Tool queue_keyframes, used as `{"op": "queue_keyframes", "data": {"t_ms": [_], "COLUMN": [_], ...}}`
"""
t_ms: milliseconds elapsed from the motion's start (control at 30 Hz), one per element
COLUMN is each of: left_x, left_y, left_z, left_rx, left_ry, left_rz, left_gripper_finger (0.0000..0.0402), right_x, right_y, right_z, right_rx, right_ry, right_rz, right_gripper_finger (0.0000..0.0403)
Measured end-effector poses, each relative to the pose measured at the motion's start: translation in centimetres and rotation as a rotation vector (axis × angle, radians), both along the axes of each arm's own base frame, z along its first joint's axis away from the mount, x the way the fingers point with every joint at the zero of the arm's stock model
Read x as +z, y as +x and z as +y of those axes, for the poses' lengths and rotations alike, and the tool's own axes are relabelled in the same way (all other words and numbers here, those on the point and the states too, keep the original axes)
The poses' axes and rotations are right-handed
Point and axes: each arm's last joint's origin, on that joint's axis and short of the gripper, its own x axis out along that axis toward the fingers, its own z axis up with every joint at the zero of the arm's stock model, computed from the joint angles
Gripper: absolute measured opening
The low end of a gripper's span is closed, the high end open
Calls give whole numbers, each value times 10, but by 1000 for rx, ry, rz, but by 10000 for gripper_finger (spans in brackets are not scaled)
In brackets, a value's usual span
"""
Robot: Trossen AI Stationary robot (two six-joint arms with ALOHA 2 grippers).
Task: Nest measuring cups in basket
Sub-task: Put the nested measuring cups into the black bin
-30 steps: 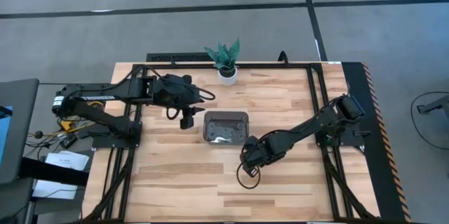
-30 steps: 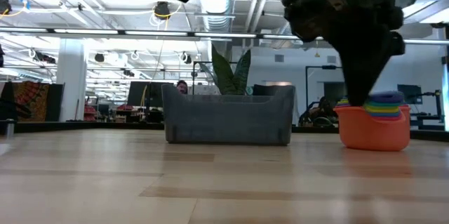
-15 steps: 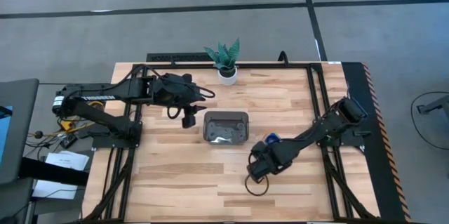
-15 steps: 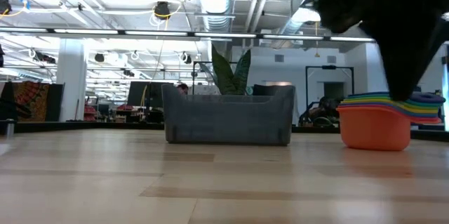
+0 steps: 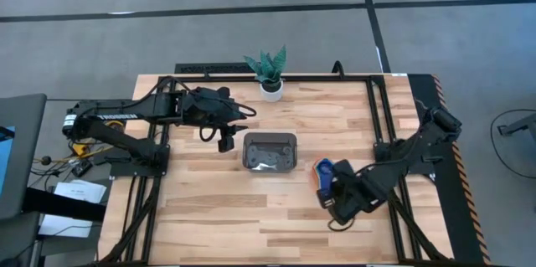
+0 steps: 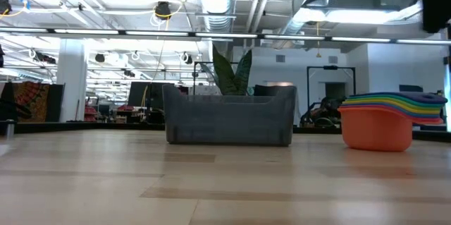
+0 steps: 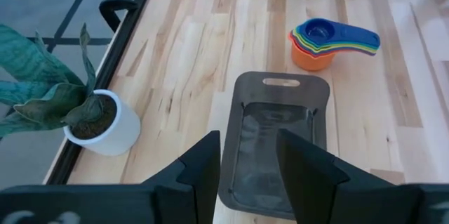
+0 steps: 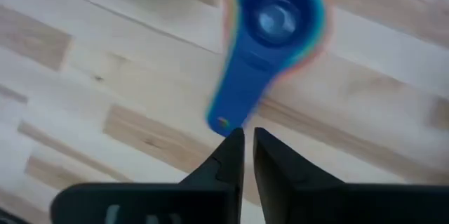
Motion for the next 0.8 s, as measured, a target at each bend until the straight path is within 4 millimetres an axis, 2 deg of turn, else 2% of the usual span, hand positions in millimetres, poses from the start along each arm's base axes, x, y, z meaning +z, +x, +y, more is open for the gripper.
{"op": "queue_keyframes", "data": {"t_ms": [167,500,700,800], "left_x": [0,0,-1,-1], "left_y": [0,0,0,0], "left_z": [0,0,0,0], "left_rx": [0,1,-2,-7], "left_ry": [-1,-1,3,11], "left_rz": [-1,0,9,15], "left_gripper_finger": [130,130,130,130], "right_x": [0,-1,1,1], "right_y": [-10,-4,1,6], "right_z": [2,-14,-23,-26], "right_rx": [-64,-166,-230,-210], "right_ry": [-5,89,262,307], "right_rz": [48,175,284,286], "right_gripper_finger": [108,271,332,352]}}
